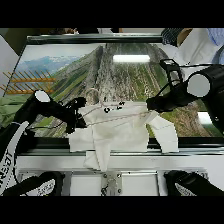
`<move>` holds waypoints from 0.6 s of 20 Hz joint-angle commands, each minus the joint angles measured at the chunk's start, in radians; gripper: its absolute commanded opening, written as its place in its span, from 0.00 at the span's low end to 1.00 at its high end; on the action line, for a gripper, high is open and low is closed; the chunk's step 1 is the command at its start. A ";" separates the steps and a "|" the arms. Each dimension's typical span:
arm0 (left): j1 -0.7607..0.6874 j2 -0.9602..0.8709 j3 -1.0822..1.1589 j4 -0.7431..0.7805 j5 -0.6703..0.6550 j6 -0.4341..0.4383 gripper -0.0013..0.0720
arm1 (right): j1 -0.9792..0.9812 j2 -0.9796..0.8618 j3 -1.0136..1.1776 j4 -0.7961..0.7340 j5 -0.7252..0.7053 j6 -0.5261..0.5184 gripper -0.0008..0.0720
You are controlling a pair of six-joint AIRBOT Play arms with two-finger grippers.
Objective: Fold the clothes and pants, and hang the long-sleeved shirts on hangers.
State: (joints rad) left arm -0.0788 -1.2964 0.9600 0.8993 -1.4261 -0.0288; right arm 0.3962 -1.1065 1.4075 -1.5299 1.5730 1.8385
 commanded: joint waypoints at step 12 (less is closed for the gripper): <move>-0.021 -0.027 0.084 0.043 0.013 0.034 0.04 | 0.028 0.034 0.003 -0.081 -0.046 -0.034 0.06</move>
State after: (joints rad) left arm -0.0860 -1.3087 1.0386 0.9421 -1.4120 -0.0021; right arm 0.4072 -1.0740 1.4094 -1.6093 1.5620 1.8088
